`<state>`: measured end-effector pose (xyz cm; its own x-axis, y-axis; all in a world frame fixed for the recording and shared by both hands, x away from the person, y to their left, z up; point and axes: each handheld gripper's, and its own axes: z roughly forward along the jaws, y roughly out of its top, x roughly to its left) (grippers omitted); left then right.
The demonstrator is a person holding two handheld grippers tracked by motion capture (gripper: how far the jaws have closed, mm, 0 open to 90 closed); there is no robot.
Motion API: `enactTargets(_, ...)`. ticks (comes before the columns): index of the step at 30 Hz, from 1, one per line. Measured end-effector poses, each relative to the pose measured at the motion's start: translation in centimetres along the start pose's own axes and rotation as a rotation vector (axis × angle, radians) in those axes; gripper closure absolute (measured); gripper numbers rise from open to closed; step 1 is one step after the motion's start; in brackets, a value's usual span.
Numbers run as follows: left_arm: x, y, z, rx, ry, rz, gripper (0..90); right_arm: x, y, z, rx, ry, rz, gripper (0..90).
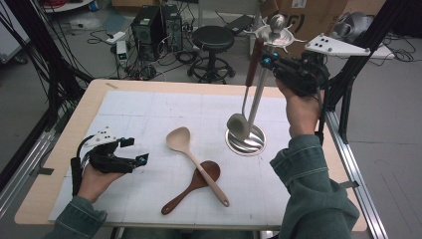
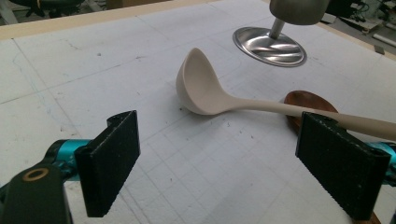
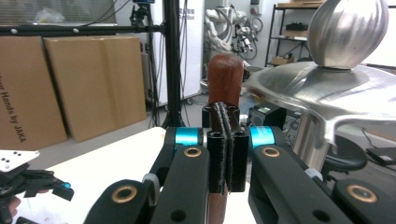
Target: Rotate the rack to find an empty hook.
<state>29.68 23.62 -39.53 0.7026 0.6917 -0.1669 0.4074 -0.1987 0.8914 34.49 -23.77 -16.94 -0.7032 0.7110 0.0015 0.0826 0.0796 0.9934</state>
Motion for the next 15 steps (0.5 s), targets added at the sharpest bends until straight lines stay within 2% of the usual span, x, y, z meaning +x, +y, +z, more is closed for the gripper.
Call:
enactTargets(7,0.1,0.0,0.0,0.002,0.0,-0.001,14.5,-0.6,-0.5,-1.0,0.005,0.028,-0.002,89.6)
enactTargets(15,0.0,-0.1,0.1,0.007,0.002,-0.003,14.4,-2.1,-1.1,-2.5,-0.01,0.115,-0.017,89.6)
